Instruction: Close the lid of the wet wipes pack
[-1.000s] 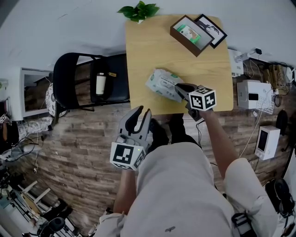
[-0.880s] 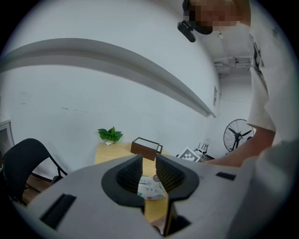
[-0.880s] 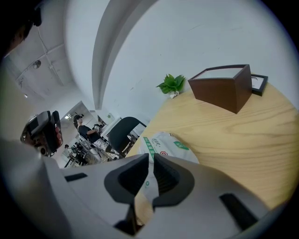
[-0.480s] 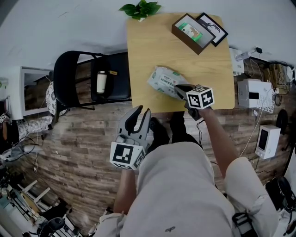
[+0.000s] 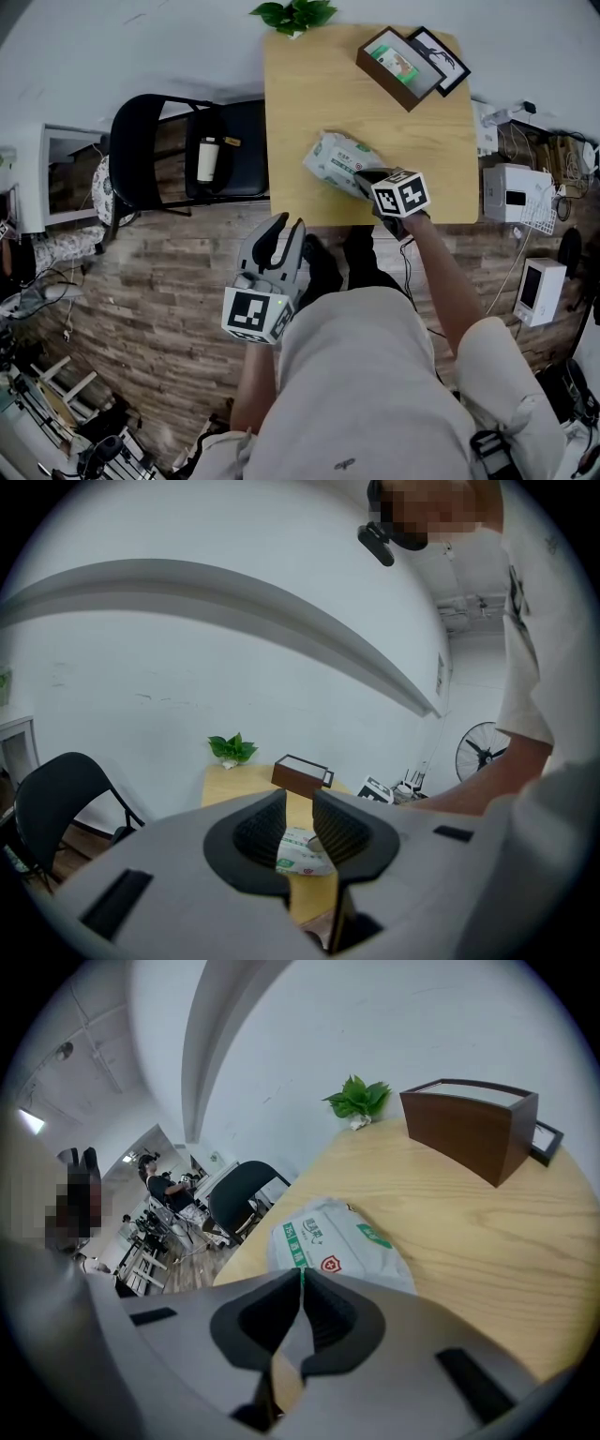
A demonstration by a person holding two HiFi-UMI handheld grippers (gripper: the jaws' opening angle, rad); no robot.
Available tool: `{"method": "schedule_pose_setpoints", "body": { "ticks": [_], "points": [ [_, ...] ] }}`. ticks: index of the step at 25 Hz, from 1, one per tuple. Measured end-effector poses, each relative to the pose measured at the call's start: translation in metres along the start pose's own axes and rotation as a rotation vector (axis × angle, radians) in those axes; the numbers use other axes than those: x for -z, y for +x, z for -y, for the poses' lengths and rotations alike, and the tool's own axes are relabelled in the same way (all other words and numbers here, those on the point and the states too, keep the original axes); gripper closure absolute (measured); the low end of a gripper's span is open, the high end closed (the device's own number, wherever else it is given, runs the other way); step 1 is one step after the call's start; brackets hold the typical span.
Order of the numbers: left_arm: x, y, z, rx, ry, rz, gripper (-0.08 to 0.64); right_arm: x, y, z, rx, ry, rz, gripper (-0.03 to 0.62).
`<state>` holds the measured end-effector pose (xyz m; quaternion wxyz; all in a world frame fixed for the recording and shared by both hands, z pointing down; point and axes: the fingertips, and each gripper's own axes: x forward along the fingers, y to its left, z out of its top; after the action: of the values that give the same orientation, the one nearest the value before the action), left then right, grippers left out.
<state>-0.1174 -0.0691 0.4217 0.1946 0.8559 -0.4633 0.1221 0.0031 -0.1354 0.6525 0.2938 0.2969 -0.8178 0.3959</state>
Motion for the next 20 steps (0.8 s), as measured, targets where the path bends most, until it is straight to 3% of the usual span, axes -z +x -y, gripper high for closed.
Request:
{"method": "schedule_pose_setpoints", "body": {
  "ticks": [5, 14, 17, 20],
  "points": [
    [0.001, -0.001, -0.003, -0.005, -0.009, 0.0, 0.477, 0.002, 0.005, 0.001, 0.054, -0.101, -0.083, 0.592],
    [0.004, -0.002, -0.009, -0.002, -0.023, 0.008, 0.477, 0.005, 0.012, -0.007, 0.28, -0.602, -0.318, 0.592],
    [0.005, -0.004, -0.011, 0.004, -0.027, 0.009, 0.477, -0.001, 0.012, -0.012, 0.344, -0.716, -0.327, 0.592],
    [0.005, -0.005, -0.013, 0.009, -0.028, 0.011, 0.477, -0.009, 0.011, -0.019, 0.369, -0.763, -0.305, 0.592]
  ]
}}
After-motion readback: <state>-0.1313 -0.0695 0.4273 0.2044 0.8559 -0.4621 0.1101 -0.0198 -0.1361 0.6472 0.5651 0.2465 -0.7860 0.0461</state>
